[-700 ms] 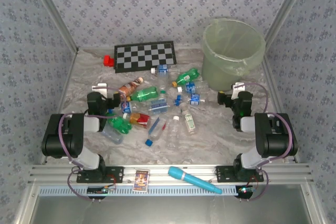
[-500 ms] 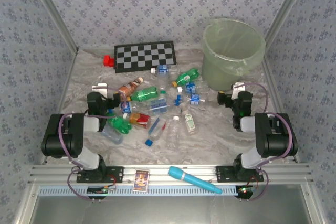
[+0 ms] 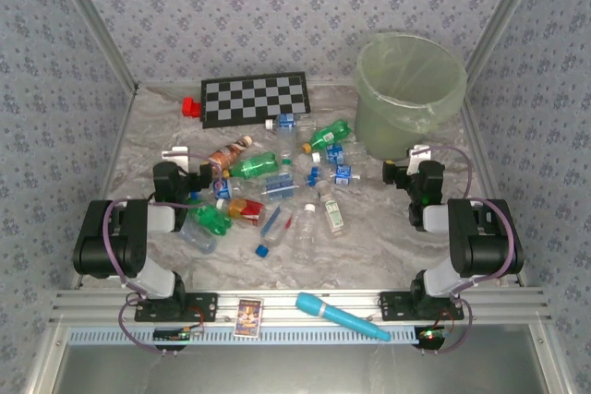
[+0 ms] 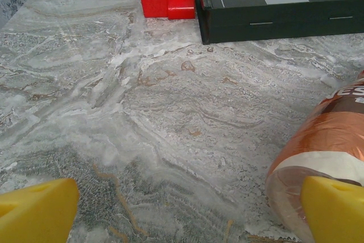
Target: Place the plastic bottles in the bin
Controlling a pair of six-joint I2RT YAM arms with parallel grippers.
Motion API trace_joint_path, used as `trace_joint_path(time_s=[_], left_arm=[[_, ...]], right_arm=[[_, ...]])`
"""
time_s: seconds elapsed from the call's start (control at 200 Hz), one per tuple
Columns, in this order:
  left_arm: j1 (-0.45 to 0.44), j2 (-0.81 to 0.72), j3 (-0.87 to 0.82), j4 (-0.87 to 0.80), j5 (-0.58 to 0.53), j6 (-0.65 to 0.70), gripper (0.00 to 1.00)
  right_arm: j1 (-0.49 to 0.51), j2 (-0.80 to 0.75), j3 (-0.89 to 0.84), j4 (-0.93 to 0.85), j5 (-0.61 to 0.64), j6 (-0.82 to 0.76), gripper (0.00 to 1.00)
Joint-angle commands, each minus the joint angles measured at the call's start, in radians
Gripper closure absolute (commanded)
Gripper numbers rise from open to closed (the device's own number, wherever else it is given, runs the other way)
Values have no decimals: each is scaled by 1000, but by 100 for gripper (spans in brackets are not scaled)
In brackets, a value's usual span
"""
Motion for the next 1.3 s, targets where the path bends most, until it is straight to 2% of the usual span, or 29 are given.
trace_joint_path(time_s=[0.0, 0.3, 0.36, 0.465, 0.56, 0.64, 0.715, 0.8, 0.86, 0.915, 1.03, 1.114, 1.184, 1.294], left_arm=[[12, 3, 26, 13, 29, 5, 0], [35, 4, 41, -10, 33, -24, 0], [39, -27, 80, -103, 13, -36, 0], [40, -98, 255, -485, -27, -23, 0], [39, -157, 279, -542, -77, -8, 0], [40, -215, 292, -592, -152, -51, 0], [40, -263, 354, -727, -192, -124, 0], [41, -331, 459, -946, -328, -304, 0], [40, -369, 511, -1075, -391, -433, 0], [42, -395, 536, -1143, -374, -514, 0], [42, -416, 575, -1243, -232, -617, 0], [30, -434, 556, -1276, -169, -695, 0], [-17, -464, 509, -1260, -163, -727, 0], [-163, -524, 435, -1208, -207, -734, 0]], right_arm=[[-7, 7, 20, -4, 12, 10, 0], [-10, 7, 20, -8, 8, 17, 0], [-8, 3, 11, 11, 67, 28, 0], [12, -33, -69, 129, 173, 42, 0], [40, -123, -121, 156, 246, 30, 0], [54, -248, -120, 32, 292, 47, 0], [51, -389, -87, -204, 316, 153, 0], [20, -565, -34, -529, 314, 337, 1], [-4, -660, -12, -675, 290, 438, 1], [-29, -747, -13, -746, 237, 494, 0], [-66, -920, -18, -902, 223, 689, 0], [-90, -1016, -39, -888, 103, 679, 0], [-92, -1062, -32, -886, 52, 640, 0], [-79, -1056, 29, -970, -15, 627, 1]])
